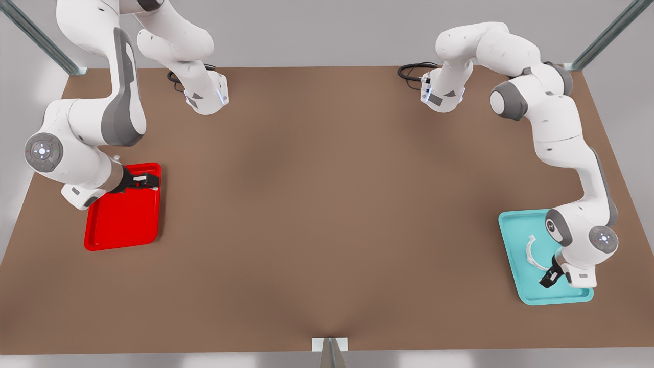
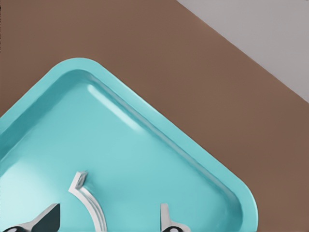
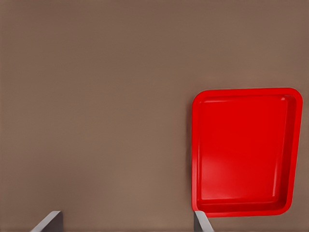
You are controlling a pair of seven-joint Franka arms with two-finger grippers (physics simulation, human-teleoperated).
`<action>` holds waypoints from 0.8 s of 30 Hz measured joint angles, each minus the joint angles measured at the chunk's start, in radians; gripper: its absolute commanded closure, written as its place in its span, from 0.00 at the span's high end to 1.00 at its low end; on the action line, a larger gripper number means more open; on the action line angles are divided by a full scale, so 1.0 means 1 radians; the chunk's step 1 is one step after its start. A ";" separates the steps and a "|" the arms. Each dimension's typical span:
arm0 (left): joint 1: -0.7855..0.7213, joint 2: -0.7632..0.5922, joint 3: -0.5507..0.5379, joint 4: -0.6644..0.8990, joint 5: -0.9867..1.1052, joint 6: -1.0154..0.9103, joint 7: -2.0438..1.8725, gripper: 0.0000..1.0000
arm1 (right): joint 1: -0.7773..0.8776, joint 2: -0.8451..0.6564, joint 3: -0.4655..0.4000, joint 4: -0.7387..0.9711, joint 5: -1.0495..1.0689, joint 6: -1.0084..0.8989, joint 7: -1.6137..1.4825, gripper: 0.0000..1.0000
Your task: Take the drainage pipe clamp from the left arm, pass it to the right arm, and place it in the plate on the right side
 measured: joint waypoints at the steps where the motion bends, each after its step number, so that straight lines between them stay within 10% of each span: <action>1: -0.001 0.003 0.000 -0.003 0.003 0.001 -0.009 1.00 | 0.000 -0.001 0.000 0.000 0.000 0.001 0.000 1.00; 15: 0.017 0.029 -0.001 -0.019 0.007 -0.006 -0.195 0.98 | 0.000 -0.003 0.000 -0.007 0.000 0.008 -0.001 1.00; 19: 0.021 0.026 -0.001 -0.014 0.011 -0.005 -0.232 0.56 | 0.000 -0.004 0.000 -0.009 0.000 0.010 -0.001 1.00; 24: 0.022 0.027 0.000 -0.014 0.012 -0.005 -0.268 0.56 | 0.000 -0.003 0.000 -0.009 0.000 0.011 -0.002 1.00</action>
